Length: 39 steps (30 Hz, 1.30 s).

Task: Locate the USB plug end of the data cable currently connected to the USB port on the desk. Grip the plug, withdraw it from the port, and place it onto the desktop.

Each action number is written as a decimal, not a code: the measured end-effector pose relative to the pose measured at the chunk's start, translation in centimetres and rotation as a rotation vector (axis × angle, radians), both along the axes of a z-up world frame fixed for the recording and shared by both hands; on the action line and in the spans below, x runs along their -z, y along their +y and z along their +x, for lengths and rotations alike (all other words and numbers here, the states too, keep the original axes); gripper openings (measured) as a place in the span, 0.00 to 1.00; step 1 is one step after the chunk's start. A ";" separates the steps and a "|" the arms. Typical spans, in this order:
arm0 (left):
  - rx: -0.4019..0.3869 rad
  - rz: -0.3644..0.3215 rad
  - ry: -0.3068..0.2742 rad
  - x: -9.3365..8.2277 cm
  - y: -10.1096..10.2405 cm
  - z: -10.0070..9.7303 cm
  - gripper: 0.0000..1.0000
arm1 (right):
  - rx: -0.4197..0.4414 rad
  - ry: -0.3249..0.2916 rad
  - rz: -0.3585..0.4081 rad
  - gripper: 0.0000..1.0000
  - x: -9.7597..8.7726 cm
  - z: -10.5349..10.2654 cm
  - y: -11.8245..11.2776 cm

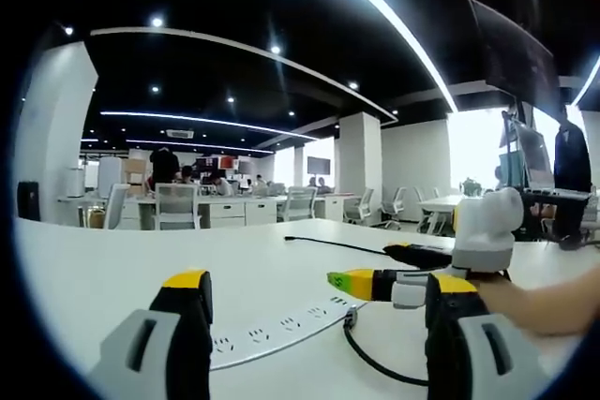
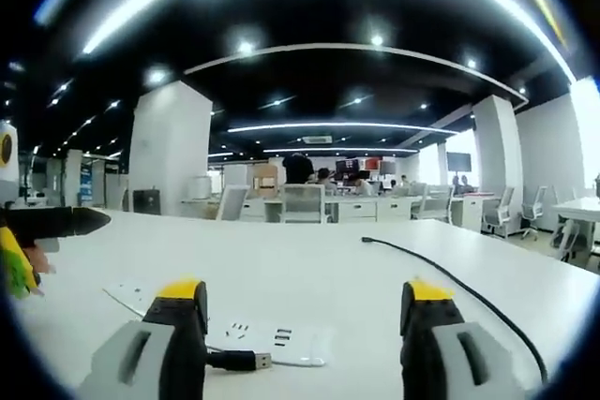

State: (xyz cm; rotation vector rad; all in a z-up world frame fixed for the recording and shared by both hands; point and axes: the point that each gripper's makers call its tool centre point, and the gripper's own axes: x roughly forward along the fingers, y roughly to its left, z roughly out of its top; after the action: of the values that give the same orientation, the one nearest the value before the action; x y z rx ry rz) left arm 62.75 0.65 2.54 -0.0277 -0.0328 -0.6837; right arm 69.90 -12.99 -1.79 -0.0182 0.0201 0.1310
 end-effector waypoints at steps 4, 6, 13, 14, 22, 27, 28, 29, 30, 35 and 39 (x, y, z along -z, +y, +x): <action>0.001 -0.002 0.004 -0.1 -0.2 -0.6 0.94 | 0.011 -0.004 0.041 0.85 -0.4 -0.6 -0.5; -0.006 0.000 0.004 0.0 -0.1 -0.6 0.94 | 0.013 -0.010 0.048 0.85 -0.7 -0.7 -0.6; -0.004 0.002 0.007 0.0 -0.3 -2.1 0.94 | -0.002 -0.027 0.045 0.85 -1.4 -1.6 0.1; -0.001 0.005 0.008 0.1 -0.4 -2.5 0.94 | -0.006 -0.028 0.032 0.85 -1.5 -1.7 0.3; -0.005 -0.003 0.015 0.0 -0.5 -3.9 0.94 | -0.017 -0.043 0.009 0.85 -2.1 -3.3 0.8; -0.013 0.006 0.005 -0.2 -0.4 -5.1 0.94 | -0.015 -0.048 0.022 0.85 -2.4 -4.6 0.7; -0.014 0.006 0.005 -0.2 -0.3 -5.4 0.94 | -0.014 -0.046 0.021 0.85 -2.4 -4.9 0.7; -0.016 0.004 0.005 -0.3 -0.3 -5.7 0.94 | -0.014 -0.043 0.021 0.85 -2.3 -5.0 0.6; -0.018 0.001 0.004 -0.3 -0.2 -6.0 0.94 | -0.013 -0.042 0.020 0.85 -2.3 -5.1 0.5; -0.028 -0.001 -0.003 -0.5 0.0 -7.3 0.94 | -0.010 -0.045 0.023 0.85 -2.4 -6.6 0.4; -0.033 -0.009 -0.009 -0.8 0.3 -8.4 0.94 | -0.007 -0.054 0.027 0.85 -2.7 -8.0 0.3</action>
State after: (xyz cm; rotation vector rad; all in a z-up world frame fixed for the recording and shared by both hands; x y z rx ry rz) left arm 54.30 0.91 3.35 -0.0333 -0.0447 -0.6511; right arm 61.93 -12.73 0.95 0.0050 -0.0360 0.1378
